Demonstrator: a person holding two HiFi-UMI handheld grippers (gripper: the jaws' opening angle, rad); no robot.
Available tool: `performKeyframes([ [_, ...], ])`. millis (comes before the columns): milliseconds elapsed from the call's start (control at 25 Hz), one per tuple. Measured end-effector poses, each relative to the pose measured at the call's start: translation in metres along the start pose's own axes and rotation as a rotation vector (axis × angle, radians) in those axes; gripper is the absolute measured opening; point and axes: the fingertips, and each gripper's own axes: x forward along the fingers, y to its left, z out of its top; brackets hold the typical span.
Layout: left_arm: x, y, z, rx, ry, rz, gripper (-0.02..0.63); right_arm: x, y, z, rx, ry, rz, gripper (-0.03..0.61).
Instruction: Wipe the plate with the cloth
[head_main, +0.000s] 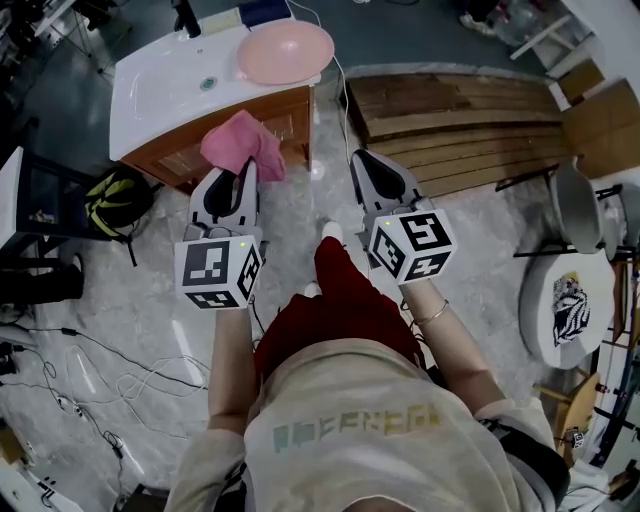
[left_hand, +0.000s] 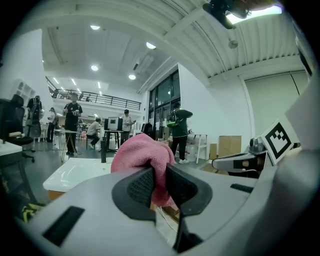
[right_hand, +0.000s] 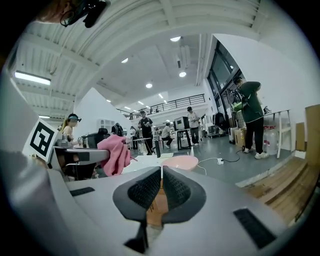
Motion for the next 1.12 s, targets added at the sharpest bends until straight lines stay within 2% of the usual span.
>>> performKeyframes([
  [440,0.098,0.027,0.000,-0.020,0.045,0.018,0.066,0.081,-0.070,0.004,0.063,0.046,-0.008,0.038],
  [1120,0.240,0.078,0.014,-0.033,0.088,0.109,0.066,0.211,-0.165,0.028,0.097,0.103,0.031,0.038],
])
